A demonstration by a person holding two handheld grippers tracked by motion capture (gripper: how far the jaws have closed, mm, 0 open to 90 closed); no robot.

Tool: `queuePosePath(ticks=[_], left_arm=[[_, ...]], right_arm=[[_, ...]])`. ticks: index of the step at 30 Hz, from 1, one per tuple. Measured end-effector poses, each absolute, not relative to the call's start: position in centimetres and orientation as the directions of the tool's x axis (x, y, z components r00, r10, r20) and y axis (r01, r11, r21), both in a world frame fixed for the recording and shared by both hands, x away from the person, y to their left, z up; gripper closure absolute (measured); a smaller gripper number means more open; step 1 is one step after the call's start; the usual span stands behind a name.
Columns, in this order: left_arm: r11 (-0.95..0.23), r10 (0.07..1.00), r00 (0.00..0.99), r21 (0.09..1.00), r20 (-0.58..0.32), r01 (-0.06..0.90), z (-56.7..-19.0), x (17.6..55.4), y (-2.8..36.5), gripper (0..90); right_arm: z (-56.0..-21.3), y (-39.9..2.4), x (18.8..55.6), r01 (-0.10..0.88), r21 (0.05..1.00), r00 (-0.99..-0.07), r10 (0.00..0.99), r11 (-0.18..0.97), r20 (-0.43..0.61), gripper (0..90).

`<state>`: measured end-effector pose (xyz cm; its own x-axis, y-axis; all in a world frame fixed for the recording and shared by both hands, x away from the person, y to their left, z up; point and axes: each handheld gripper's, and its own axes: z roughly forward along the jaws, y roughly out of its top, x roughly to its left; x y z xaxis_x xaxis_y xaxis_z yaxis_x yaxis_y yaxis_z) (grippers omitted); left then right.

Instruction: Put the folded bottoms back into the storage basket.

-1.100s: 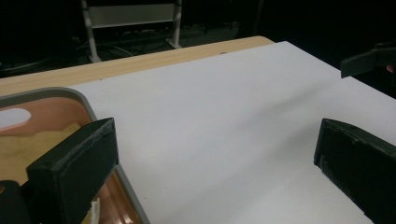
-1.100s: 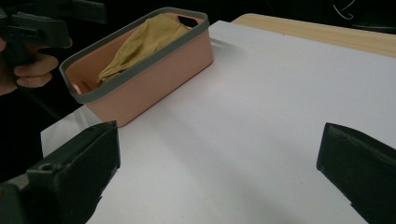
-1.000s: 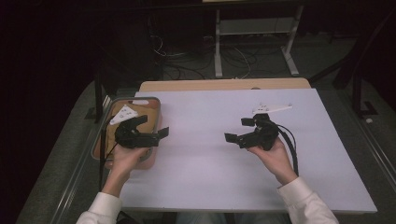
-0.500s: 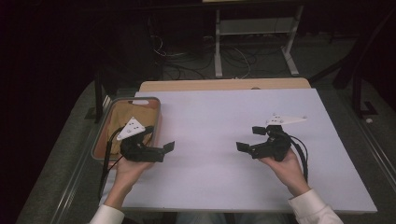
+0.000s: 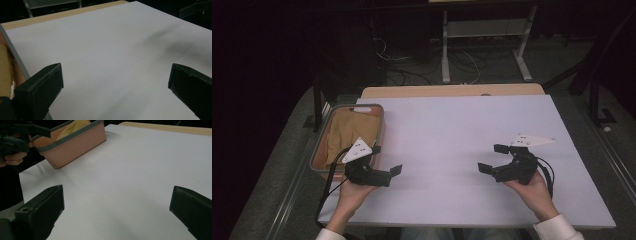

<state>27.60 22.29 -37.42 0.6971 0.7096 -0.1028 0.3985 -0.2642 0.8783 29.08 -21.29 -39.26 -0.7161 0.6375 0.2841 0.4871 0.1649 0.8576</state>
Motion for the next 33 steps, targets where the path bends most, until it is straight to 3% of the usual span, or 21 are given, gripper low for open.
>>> queuePosePath(ticks=[33], left_arm=[[-0.336,0.671,0.738,0.860,-0.067,0.384,-39.2,26.8,20.6,0.0]], right_arm=[[-42.1,-26.9,26.3,0.508,0.845,-0.677,0.684,0.165,0.273,0.0]])
